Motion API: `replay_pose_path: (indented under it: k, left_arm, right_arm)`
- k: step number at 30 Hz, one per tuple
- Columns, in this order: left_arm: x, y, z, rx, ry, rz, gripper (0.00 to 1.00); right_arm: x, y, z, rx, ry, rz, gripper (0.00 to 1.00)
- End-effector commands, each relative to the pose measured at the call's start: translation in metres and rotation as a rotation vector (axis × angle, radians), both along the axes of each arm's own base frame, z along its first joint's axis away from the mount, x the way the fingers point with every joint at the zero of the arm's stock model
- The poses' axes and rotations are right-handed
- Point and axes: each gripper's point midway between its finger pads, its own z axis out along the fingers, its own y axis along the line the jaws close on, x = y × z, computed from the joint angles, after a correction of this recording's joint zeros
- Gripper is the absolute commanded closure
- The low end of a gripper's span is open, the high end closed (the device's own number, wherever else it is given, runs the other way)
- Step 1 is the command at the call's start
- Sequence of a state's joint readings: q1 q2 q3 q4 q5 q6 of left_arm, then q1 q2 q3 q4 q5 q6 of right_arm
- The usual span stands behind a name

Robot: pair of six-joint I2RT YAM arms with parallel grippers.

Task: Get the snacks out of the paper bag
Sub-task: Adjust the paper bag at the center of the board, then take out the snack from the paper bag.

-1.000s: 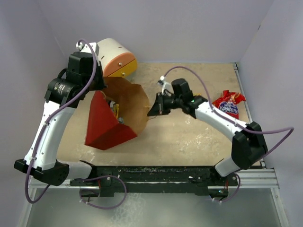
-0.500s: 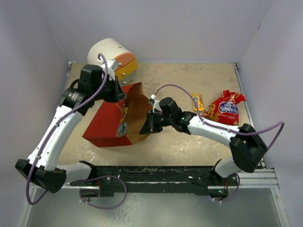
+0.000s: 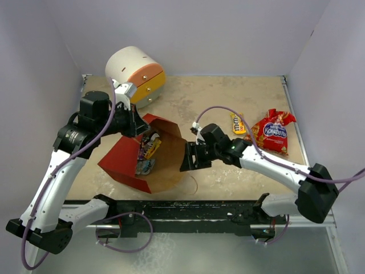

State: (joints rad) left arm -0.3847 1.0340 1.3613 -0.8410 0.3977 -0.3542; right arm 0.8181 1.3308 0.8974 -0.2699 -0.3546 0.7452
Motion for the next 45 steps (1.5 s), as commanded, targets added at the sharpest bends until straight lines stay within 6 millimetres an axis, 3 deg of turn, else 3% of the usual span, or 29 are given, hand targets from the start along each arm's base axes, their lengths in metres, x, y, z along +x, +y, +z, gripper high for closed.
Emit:
replay_pose_path:
  k: [1, 9, 15, 20, 26, 30, 34, 39, 42, 45]
  left_arm:
    - [-0.004, -0.001, 0.007, 0.014, -0.062, -0.054, 1.0]
    - [-0.002, -0.002, 0.006, 0.023, -0.06, -0.064, 1.0]
    - [0.001, 0.0, 0.015, 0.035, -0.093, -0.062, 1.0]
    - [0.003, -0.001, 0.02, 0.021, -0.108, -0.058, 1.0]
    - [0.008, -0.003, 0.023, 0.008, -0.109, -0.042, 1.0]
    - [0.008, -0.005, 0.019, 0.001, -0.074, -0.04, 1.0]
    - [0.003, -0.006, 0.011, 0.002, -0.014, -0.044, 1.0]
    - [0.0, -0.006, 0.005, -0.008, 0.035, -0.029, 1.0]
    - [0.002, -0.01, 0.007, -0.035, 0.064, -0.018, 1.0]
    - [0.004, -0.011, 0.009, -0.056, 0.079, 0.004, 1.0]
  right_arm:
    - [0.007, -0.039, 0.014, -0.148, -0.137, -0.024, 0.3]
    - [0.042, -0.07, 0.065, -0.31, -0.431, 0.0, 0.23]
    - [0.049, -0.03, 0.118, -0.065, -0.562, 0.039, 0.22]
    - [0.044, 0.022, 0.142, 0.225, -0.57, -0.025, 0.24]
    - [0.031, 0.068, 0.121, 0.333, -0.523, -0.188, 0.31]
    - [0.033, 0.096, 0.077, 0.285, -0.347, -0.301, 0.48]
    - [0.032, 0.113, 0.037, 0.216, -0.266, -0.381, 0.56]
    - [0.036, 0.122, 0.001, 0.031, -0.258, -0.467, 0.55]
    - [0.034, 0.133, -0.006, -0.008, -0.269, -0.489, 0.53]
    - [0.031, 0.132, -0.022, -0.055, -0.232, -0.546, 0.51]
